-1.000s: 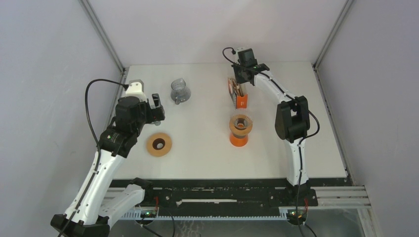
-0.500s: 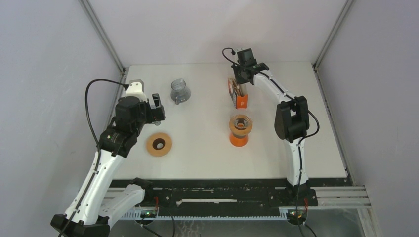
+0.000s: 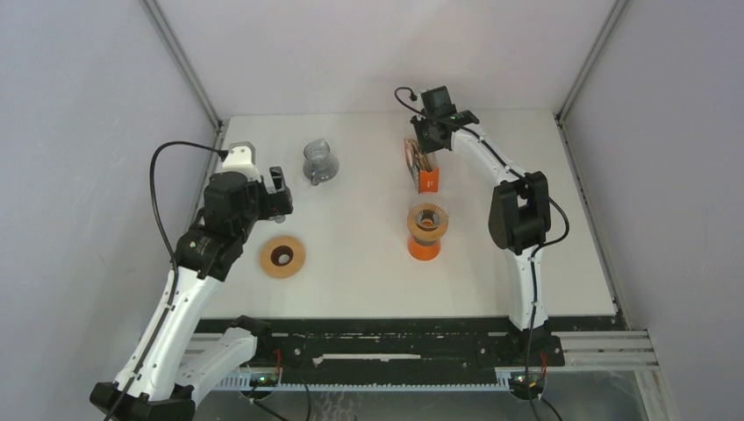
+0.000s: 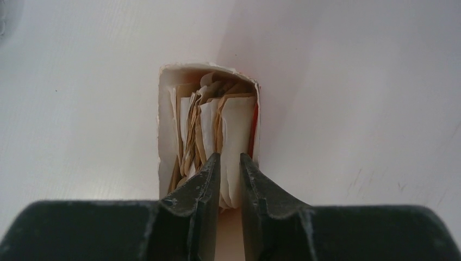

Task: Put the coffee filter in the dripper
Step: Pick up the coffee filter from the coffee filter holder.

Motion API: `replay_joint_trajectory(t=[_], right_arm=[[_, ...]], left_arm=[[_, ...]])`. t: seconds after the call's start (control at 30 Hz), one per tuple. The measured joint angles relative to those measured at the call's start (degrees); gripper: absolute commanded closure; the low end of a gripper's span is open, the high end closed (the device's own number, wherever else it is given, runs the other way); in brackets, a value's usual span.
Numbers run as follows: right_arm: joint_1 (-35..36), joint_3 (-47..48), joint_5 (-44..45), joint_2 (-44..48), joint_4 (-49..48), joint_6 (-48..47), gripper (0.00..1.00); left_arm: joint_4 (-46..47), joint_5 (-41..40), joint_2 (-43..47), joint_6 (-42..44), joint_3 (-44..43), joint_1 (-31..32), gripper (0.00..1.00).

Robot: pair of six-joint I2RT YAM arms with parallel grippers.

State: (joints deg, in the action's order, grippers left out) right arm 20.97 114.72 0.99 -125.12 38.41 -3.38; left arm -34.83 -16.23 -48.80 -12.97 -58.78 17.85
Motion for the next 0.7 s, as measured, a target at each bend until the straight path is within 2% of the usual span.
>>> replay_joint_trajectory(t=[0.53, 0.7], right_arm=[[-0.2, 0.0, 0.1, 0.1, 2.1, 0.1, 0.71], [0.3, 0.0, 2.0, 0.1, 1.8, 0.1, 0.75]], left_arm=[[0.4, 0.6, 0.9, 0.0, 1.0, 0.0, 0.0], [0.5, 0.6, 0.9, 0.0, 1.0, 0.0, 0.0]])
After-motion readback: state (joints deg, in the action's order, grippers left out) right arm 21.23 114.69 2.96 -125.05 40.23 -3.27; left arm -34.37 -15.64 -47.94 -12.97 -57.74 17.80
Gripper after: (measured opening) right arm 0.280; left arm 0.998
